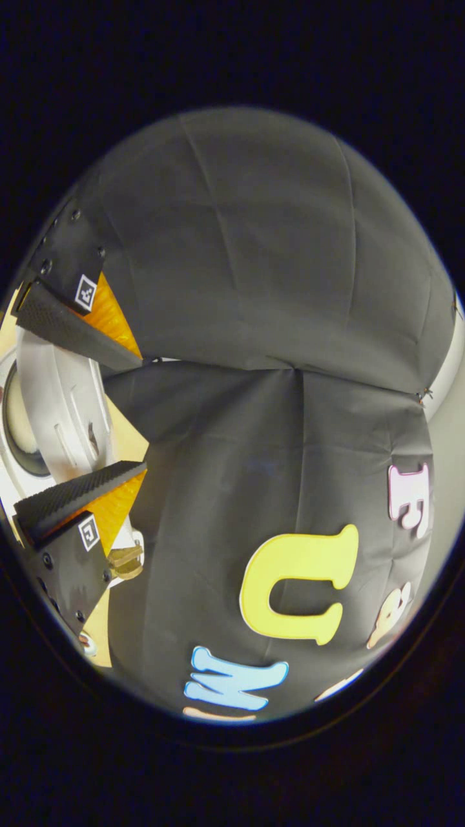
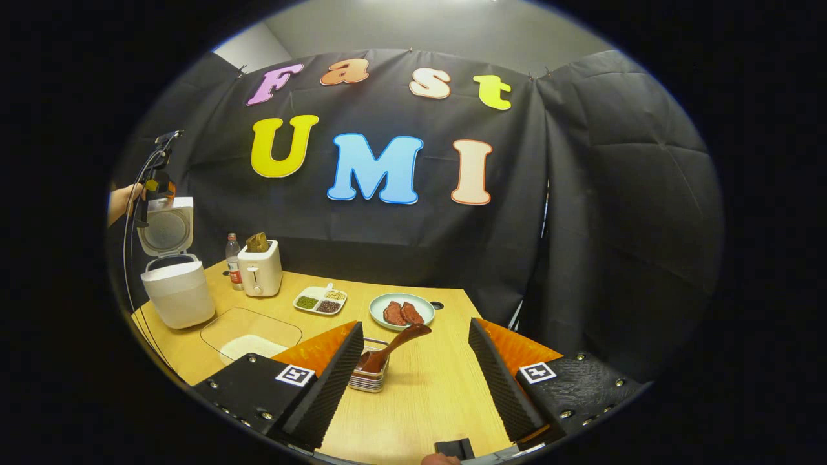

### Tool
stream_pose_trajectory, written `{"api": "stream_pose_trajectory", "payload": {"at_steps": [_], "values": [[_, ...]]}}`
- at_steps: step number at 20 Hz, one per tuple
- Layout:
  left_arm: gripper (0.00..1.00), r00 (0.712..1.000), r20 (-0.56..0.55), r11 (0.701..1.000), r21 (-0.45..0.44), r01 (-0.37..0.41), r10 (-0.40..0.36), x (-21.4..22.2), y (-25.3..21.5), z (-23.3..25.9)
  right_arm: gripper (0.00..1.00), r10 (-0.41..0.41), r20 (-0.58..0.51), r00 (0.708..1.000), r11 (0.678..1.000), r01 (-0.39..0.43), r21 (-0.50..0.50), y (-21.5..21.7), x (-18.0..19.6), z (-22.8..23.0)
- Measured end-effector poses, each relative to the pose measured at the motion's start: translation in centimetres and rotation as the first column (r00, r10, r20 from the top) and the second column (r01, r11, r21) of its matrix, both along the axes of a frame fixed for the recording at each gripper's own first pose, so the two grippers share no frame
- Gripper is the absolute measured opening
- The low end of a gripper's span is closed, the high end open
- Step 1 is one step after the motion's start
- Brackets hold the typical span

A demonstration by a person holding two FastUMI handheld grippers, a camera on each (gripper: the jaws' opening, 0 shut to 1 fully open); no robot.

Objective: Close the left gripper, press the button to open the rice cooker; take a wooden spoon from the chopstick holder with the right hand, scoop a spoonful of rice and pour it into the rice cooker, then put the wooden spoon back into the chopstick holder.

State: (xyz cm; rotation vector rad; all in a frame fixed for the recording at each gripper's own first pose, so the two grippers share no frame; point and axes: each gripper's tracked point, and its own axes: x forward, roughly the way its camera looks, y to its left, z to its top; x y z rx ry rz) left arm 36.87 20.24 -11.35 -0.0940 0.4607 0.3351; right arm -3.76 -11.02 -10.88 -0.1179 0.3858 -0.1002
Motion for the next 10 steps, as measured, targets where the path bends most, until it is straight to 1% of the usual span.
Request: {"api": "stream_pose_trajectory", "payload": {"at_steps": [1,6,7,10], "values": [[0.98,1.0,-0.005,1.0,-0.007,0.001,-0.001,-0.4,-0.5,-0.4,0.99,0.001,-0.001,1.0,1.0,-0.001,0.005,-0.3,-0.1,-0.1],[0.99,0.999,-0.029,0.999,-0.043,0.018,-0.019,-2.5,-3.0,-2.8,0.99,0.025,-0.013,1.0,0.999,-0.024,0.025,-0.9,-0.2,-0.6],[0.97,0.999,-0.036,0.998,-0.052,0.019,-0.021,-2.9,-3.4,-3.3,0.99,0.031,-0.013,0.999,0.999,-0.031,0.018,-1.1,-0.2,-0.7],[0.99,0.999,-0.047,0.998,-0.053,0.02,-0.023,-4.4,-4.4,-4.4,0.99,0.04,-0.015,0.999,0.999,-0.04,0.023,-1.3,-0.2,-1.0]]}}
